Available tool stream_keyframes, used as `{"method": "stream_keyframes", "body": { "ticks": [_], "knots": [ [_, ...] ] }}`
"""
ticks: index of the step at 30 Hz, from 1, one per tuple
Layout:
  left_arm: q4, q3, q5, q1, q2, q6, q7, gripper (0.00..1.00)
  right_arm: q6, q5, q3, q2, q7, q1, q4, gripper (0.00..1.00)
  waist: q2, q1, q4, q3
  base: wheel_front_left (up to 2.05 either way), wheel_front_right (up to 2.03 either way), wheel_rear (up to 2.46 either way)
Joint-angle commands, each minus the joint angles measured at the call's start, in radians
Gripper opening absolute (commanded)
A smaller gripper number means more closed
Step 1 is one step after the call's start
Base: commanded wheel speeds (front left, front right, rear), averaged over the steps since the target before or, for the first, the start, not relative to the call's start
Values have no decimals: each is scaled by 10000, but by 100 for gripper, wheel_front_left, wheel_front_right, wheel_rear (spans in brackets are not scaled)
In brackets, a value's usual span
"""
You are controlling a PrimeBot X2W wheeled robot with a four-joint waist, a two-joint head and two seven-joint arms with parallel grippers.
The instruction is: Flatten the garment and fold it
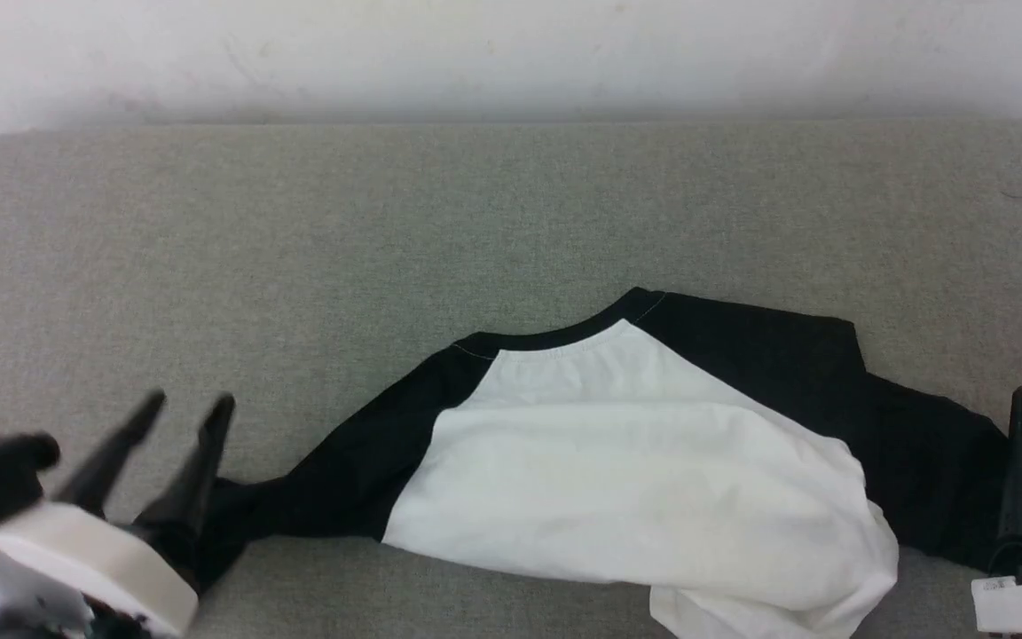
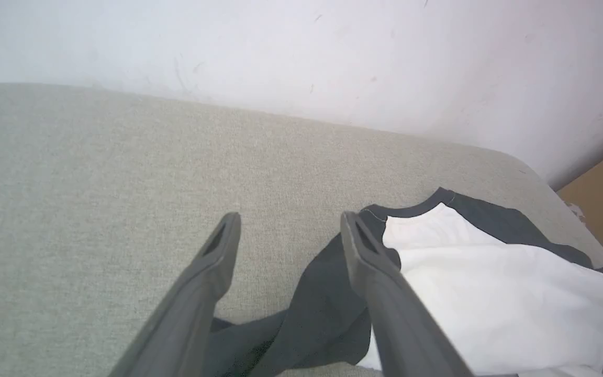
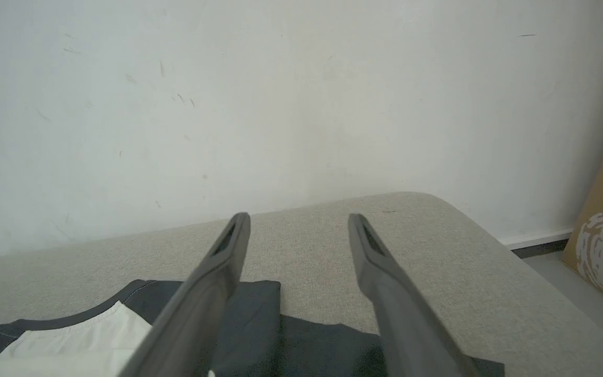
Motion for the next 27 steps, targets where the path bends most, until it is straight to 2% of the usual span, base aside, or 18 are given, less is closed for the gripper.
{"method": "stream_keyframes", "body": {
  "ticks": [1, 4, 8, 14, 20, 27],
  "knots": [
    [-92, 89, 140, -310, 145, -64, -51, 100, -7, 67, 20, 1, -54, 40, 37, 100, 2, 1, -20, 81, 0, 0, 0],
    [-119, -151, 476, -1094, 456, -227, 137, 100, -7, 124, 106, 1, -123, -46, 97, 100, 2, 1, -86, 315, 0, 0, 0],
    [759, -1081, 868, -2513, 789, -716, 897, 100, -7, 144, 253, 1, -206, -269, 166, 100, 2, 1, -267, 651, 0, 0, 0],
    [2202, -2493, 939, -4539, 717, -1233, 2359, 100, -7, 174, 309, 1, -314, -559, 302, 100, 2, 1, -678, 1045, 0, 0, 0],
    [3059, -3215, 533, -5187, 640, -1316, 3881, 100, -7, 324, 323, 1, -451, -647, 547, 100, 2, 1, -1083, 1299, 0, 0, 0],
    [3497, -3532, 118, -5409, 907, -1459, 4680, 100, -7, 388, 412, 1, -563, -863, 640, 100, 2, 1, -1402, 1600, 0, 0, 0]
  ]
}}
